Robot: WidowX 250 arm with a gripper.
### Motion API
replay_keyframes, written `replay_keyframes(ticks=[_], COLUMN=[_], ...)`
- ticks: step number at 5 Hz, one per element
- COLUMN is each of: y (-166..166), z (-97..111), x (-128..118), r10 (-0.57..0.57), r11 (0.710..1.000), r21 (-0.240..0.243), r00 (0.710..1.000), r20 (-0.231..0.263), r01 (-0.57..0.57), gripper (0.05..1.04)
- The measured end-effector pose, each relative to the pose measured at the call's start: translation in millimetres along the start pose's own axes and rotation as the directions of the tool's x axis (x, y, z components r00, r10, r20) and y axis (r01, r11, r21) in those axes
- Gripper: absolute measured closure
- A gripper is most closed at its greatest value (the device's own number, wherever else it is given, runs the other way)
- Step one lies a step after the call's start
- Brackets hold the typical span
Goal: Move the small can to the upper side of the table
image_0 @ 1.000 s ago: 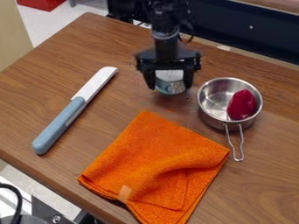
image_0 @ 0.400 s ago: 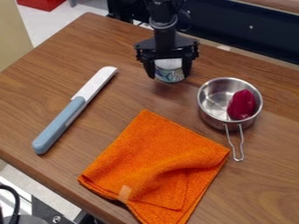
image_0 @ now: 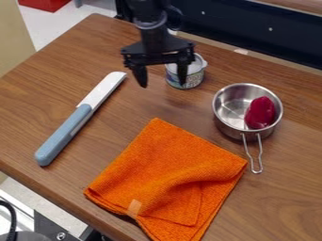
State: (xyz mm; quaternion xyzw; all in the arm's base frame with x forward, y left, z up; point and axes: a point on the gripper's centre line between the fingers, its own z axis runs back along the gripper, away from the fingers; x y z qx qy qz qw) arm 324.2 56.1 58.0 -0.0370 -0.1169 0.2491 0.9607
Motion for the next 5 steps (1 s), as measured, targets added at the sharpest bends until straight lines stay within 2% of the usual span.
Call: replay_keyframes(ticks=[1, 2, 3, 4, 5], y=[13, 19, 10, -11, -29], z=[25, 39, 43, 44, 42], x=[-14, -33, -59, -80, -92], r10=[-0.011, -0.030, -0.086, -0.136, -0.167], r11=[1.000, 0.999, 0.996, 0.990, 0.986], r21=[-0.014, -0.018, -0.025, -0.019, -0.001], r00=[0.999, 0.997, 0.996, 0.991, 0.986], r20=[0.053, 0.069, 0.025, 0.003, 0.014], r01=[0.012, 0.031, 0.087, 0.136, 0.167], gripper=[0.083, 0.083, 0.083, 0.083, 0.083])
